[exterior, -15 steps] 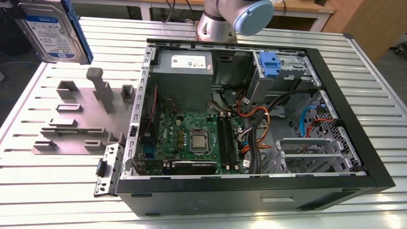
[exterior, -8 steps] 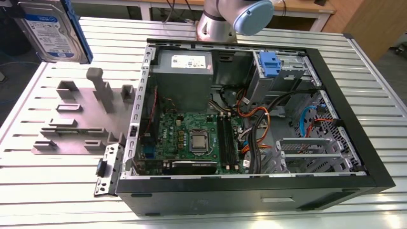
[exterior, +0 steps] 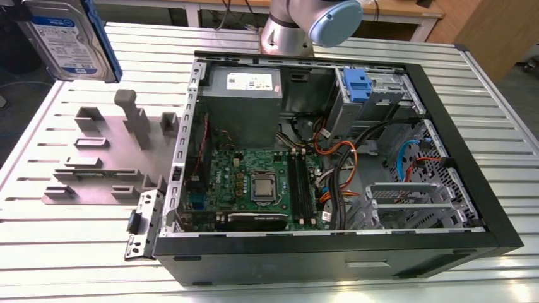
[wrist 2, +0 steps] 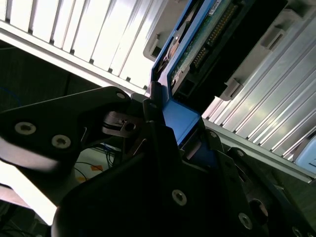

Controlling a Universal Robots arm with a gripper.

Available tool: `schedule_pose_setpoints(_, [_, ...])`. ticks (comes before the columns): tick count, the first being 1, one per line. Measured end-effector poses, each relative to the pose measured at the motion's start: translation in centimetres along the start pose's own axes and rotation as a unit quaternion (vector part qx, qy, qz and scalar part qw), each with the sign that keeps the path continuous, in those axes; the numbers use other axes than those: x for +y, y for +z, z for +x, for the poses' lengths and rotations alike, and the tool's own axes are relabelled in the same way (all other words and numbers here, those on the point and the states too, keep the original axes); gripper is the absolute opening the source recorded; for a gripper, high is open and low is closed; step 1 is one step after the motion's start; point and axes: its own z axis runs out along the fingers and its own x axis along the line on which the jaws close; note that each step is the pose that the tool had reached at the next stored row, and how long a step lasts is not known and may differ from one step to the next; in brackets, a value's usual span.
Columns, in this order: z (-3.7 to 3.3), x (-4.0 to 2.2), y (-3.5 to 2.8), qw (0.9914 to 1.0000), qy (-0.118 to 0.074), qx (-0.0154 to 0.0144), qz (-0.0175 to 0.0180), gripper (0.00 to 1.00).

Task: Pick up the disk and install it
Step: 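Pick up the disk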

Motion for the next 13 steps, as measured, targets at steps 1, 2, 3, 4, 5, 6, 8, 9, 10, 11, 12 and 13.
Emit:
schedule_pose_setpoints(1, [0.00, 0.00, -0.05, 1.00000, 0.000, 0.0000, 0.0000, 0.37])
schedule_pose_setpoints(2, [0.00, 0.00, -0.12, 1.00000, 0.000, 0.0000, 0.0000, 0.37])
schedule_pose_setpoints(3, [-0.01, 0.00, -0.19, 1.00000, 0.000, 0.0000, 0.0000, 0.37])
schedule_pose_setpoints(4, [-0.01, 0.01, -0.27, 1.00000, 0.000, 0.0000, 0.0000, 0.37])
schedule_pose_setpoints(5, [-0.01, 0.01, -0.35, 1.00000, 0.000, 0.0000, 0.0000, 0.37])
schedule_pose_setpoints(6, [-0.01, 0.01, -0.44, 1.00000, 0.000, 0.0000, 0.0000, 0.37])
schedule_pose_setpoints(8, [-0.02, 0.01, -0.60, 1.00000, 0.000, 0.0000, 0.0001, 0.37])
schedule_pose_setpoints(9, [-0.02, 0.01, -0.67, 1.00000, 0.000, 0.0000, 0.0000, 0.37])
schedule_pose_setpoints(10, [-0.02, 0.01, -0.75, 1.00000, 0.000, 0.0000, 0.0000, 0.37])
schedule_pose_setpoints(11, [-0.02, 0.02, -0.83, 1.00000, 0.000, 0.0000, 0.0000, 0.37])
schedule_pose_setpoints(12, [-0.02, 0.02, -0.90, 1.00000, 0.000, 0.0000, 0.0001, 0.37])
schedule_pose_setpoints(13, [-0.03, 0.02, -0.98, 1.00000, 0.000, 0.0000, 0.0000, 0.37])
